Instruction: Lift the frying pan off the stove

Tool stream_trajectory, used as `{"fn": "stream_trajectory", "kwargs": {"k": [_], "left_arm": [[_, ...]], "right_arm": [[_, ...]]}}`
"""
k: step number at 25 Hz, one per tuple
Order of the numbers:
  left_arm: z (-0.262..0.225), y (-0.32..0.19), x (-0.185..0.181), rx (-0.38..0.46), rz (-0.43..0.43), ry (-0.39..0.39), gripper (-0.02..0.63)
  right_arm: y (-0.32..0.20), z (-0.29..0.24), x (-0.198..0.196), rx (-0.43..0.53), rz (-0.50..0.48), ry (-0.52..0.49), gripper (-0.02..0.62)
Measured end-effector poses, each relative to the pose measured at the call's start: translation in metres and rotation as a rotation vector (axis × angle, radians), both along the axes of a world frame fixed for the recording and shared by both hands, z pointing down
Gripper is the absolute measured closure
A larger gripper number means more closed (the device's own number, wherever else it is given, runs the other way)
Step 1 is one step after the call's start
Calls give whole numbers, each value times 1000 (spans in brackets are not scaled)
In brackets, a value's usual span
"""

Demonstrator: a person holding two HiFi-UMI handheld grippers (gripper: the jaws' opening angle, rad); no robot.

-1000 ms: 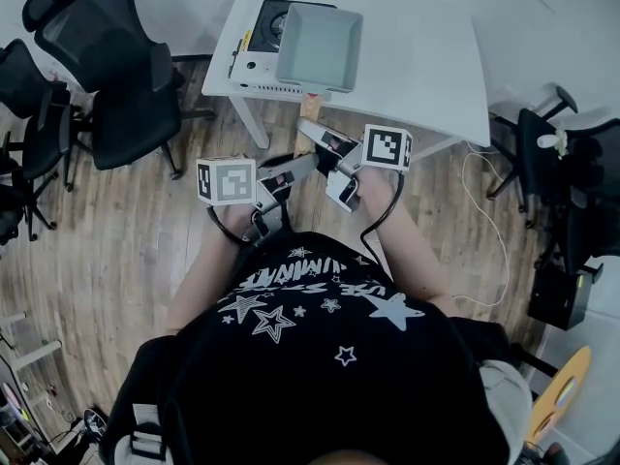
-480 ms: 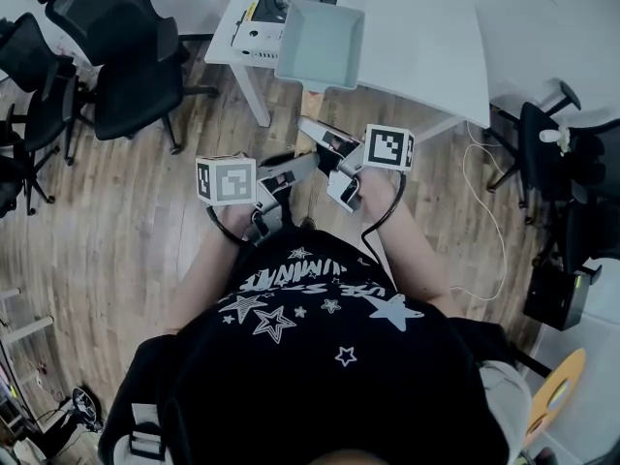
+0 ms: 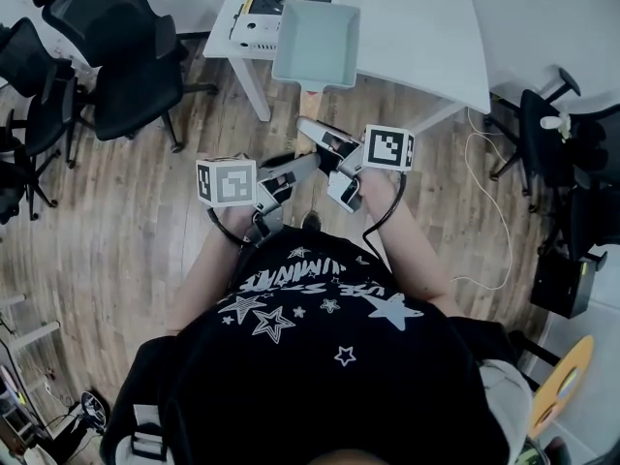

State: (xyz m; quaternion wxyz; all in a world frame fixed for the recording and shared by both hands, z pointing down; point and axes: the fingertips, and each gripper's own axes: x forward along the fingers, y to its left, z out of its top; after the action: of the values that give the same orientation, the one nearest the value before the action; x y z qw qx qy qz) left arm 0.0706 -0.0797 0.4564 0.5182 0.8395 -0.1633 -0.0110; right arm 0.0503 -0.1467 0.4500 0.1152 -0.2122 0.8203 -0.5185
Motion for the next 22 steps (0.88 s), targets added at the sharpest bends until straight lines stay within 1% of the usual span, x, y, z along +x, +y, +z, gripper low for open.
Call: {"fn": "stream_trajectory", "kwargs": {"k": [5,10,14,18,22], "left_arm": [[-4,10,-7,5,26,6,471],[-10,27,-25,9,51,11,471],[-15,51,-39,14,77,8,471],[-14,86,-51,27,93,9,471],[-15,103,-56,13,108,18,471]], "right_arm": [[10,-8,-8,25,6,-4,448],[26,-13,-22,29,43,-12,446],[50,-20,-36,44,59,-10,445],[86,-22,-47,58,73,-5,443],[103,-19,-51,44,87,-2,443]]}}
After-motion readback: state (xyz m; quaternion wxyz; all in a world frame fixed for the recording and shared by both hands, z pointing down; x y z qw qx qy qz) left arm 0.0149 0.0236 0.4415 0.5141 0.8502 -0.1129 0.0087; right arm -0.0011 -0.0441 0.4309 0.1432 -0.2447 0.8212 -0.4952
